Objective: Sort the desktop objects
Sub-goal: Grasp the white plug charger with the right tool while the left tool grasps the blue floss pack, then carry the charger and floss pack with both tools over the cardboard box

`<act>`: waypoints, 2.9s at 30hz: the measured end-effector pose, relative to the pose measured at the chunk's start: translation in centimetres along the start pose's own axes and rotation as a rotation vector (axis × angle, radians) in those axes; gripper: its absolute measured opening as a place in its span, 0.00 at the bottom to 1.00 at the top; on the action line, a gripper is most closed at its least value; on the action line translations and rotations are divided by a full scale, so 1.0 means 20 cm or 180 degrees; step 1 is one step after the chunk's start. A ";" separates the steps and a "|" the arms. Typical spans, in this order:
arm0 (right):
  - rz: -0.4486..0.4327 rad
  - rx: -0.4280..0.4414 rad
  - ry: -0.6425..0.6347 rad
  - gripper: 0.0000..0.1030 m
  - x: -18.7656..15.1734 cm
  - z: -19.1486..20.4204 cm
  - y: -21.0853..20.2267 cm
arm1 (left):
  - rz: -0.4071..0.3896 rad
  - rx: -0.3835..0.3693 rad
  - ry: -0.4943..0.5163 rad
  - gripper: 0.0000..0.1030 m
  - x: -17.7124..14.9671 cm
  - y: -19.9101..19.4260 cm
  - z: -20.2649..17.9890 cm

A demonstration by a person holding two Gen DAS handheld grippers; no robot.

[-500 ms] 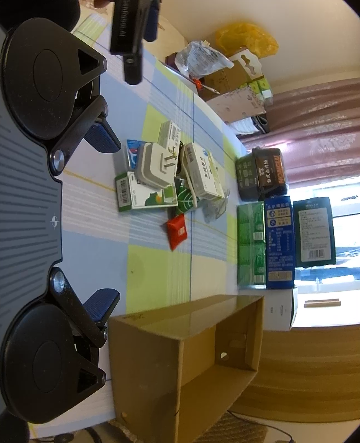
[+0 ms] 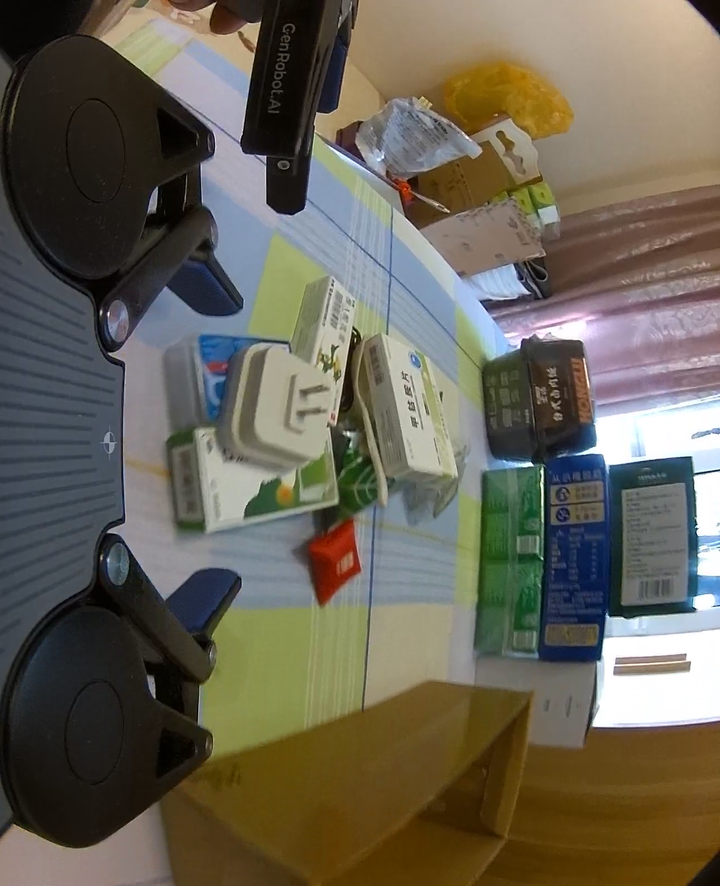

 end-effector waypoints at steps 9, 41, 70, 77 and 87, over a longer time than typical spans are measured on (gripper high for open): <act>0.0038 -0.0080 0.0015 0.83 0.06 0.04 0.26 | -0.0054 -0.0025 -0.0082 0.99 0.10 0.19 0.10; 0.0085 -0.0436 0.0110 0.61 -0.01 -0.37 0.12 | 0.0057 -0.0419 -0.0017 0.99 0.06 0.33 -0.18; 0.0260 -0.0422 0.0114 0.65 -0.12 -0.44 0.18 | 0.0214 -0.0479 0.0131 0.73 0.02 0.52 -0.41; 0.0309 -0.0473 0.0118 0.73 -0.15 -0.45 0.20 | 0.0173 -0.0435 0.0213 0.58 0.02 0.55 -0.44; 0.0357 -0.0552 0.0091 0.60 -0.16 -0.45 0.22 | 0.0093 -0.0387 0.0223 0.59 0.02 0.55 -0.44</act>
Point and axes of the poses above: each gripper's, at about its wrist camera, not at the fingertips, and y roughly the way its jaws point, z to its left, x to its top, the point moved 9 cm from there along y, roughly the way its jaws point, and after that the axes turned 9 degrees about z, right-handed, at the moved point
